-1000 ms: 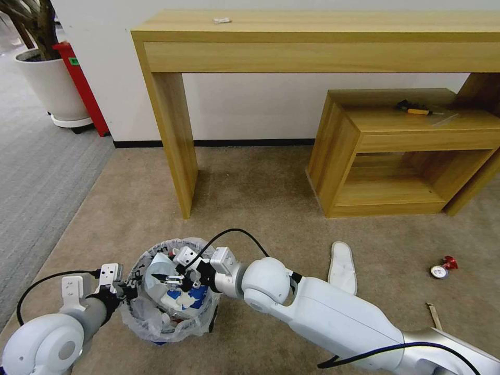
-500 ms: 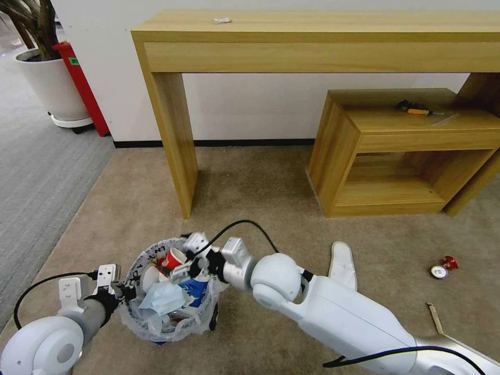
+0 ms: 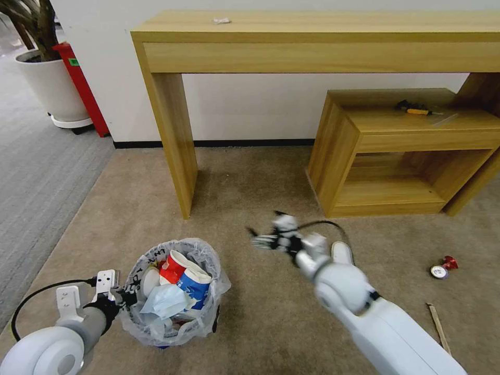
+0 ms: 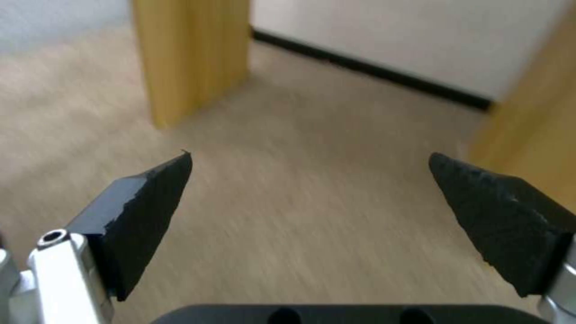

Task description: Pick up the trash bin and place the garbage on the floor into it.

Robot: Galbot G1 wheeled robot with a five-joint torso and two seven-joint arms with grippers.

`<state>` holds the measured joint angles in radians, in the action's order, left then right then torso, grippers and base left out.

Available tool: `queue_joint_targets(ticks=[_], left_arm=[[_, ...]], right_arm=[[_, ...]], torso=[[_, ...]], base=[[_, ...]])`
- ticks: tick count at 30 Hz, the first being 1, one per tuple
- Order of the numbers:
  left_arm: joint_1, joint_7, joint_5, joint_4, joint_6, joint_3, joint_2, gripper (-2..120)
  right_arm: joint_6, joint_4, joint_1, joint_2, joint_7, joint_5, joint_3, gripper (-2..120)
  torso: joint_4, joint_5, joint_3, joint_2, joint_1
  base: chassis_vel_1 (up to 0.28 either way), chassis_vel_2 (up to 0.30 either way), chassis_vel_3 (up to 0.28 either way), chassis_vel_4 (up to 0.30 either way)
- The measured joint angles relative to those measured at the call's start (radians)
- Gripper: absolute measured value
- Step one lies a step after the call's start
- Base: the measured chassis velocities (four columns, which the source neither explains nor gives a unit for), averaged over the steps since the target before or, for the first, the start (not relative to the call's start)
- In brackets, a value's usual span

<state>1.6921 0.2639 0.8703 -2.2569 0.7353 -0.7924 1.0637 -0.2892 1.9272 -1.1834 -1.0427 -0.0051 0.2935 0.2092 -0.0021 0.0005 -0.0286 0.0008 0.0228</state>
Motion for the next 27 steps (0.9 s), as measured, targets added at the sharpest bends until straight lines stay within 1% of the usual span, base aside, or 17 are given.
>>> queue_joint_targets(ticks=[2,3,6,12,15,16,17,19,21,22,23,25,26,27], left_arm=[[0.009,-0.001,-0.005,-0.011,0.000,-0.001,0.003,0],[0.009,-0.001,-0.005,-0.011,0.000,-0.001,0.003,0],[0.020,-0.002,-0.010,-0.027,0.000,-0.001,0.007,0],[0.045,-0.010,-0.028,-0.046,0.000,-0.002,0.017,0],[0.057,-0.015,-0.037,-0.055,0.000,-0.004,0.022,0],[0.066,-0.017,-0.043,-0.062,0.000,-0.006,0.026,0],[0.071,-0.019,-0.046,-0.066,0.000,-0.006,0.028,0],[0.076,-0.021,-0.051,-0.070,0.000,-0.006,0.031,0],[0.084,-0.024,-0.058,-0.075,0.000,-0.007,0.034,0],[0.089,-0.029,-0.063,-0.078,0.000,-0.007,0.037,0],[0.089,-0.029,-0.063,-0.078,0.000,-0.007,0.037,0],[0.098,-0.036,-0.071,-0.085,0.000,-0.008,0.042,0],[0.102,-0.037,-0.073,-0.087,0.000,-0.010,0.043,0],[0.102,-0.037,-0.073,-0.087,0.000,-0.010,0.043,0]], right_arm=[[0.019,0.000,-0.069,-0.002,-0.021,-0.010,0.067,100],[0.019,0.000,-0.069,-0.002,-0.021,-0.010,0.067,100],[0.038,-0.008,-0.105,-0.018,-0.035,-0.019,0.124,100],[0.047,-0.017,-0.118,-0.043,-0.038,-0.025,0.147,100],[0.051,-0.022,-0.122,-0.051,-0.038,-0.030,0.150,100],[0.053,-0.030,-0.125,-0.056,-0.038,-0.033,0.151,100],[0.054,-0.035,-0.125,-0.059,-0.038,-0.034,0.152,100],[0.060,-0.050,-0.125,-0.067,-0.036,-0.033,0.152,100],[0.078,-0.097,-0.115,-0.084,-0.023,-0.028,0.143,100],[0.086,-0.144,-0.097,-0.098,-0.015,-0.012,0.134,100],[0.086,-0.144,-0.097,-0.098,-0.015,-0.012,0.134,100],[0.087,-0.248,-0.060,-0.124,0.003,0.031,0.111,100],[0.087,-0.296,-0.039,-0.137,0.010,0.054,0.106,100],[0.087,-0.296,-0.039,-0.137,0.010,0.054,0.106,100]], torso=[[0.0000,0.0002,0.000,0.000,0.000],[0.0000,0.0002,0.000,0.000,0.000],[0.0000,-0.0002,0.000,0.000,0.000],[0.0003,-0.0001,0.000,0.000,0.000],[0.0004,0.0003,0.000,0.000,0.000],[0.0000,-0.0001,0.000,0.000,0.000],[0.0002,-0.0008,0.000,0.000,0.000],[0.0002,-0.0002,0.000,0.000,0.000],[0.0000,-0.0001,0.000,0.000,0.000],[0.0001,-0.0005,0.000,0.000,0.000],[0.0001,-0.0005,0.000,0.000,0.000],[0.0000,0.0010,0.000,0.000,0.000],[-0.0001,0.0004,0.000,0.000,0.000],[-0.0001,0.0004,0.000,0.000,0.000]], base=[[-0.020,-0.025,0.022,0.015],[-0.039,-0.051,0.043,0.031],[-0.077,-0.095,0.084,0.089],[-0.159,-0.162,0.183,0.185],[-0.258,-0.243,0.232,0.242],[-0.253,-0.242,0.272,0.243],[-0.276,-0.258,0.272,0.243],[-0.276,-0.288,0.247,0.277],[-0.263,-0.290,0.275,0.273],[-0.262,-0.293,0.229,0.249],[-0.262,-0.293,0.229,0.249],[-0.212,-0.200,0.194,0.188],[-0.125,-0.177,0.083,0.110],[-0.125,-0.177,0.083,0.110]])
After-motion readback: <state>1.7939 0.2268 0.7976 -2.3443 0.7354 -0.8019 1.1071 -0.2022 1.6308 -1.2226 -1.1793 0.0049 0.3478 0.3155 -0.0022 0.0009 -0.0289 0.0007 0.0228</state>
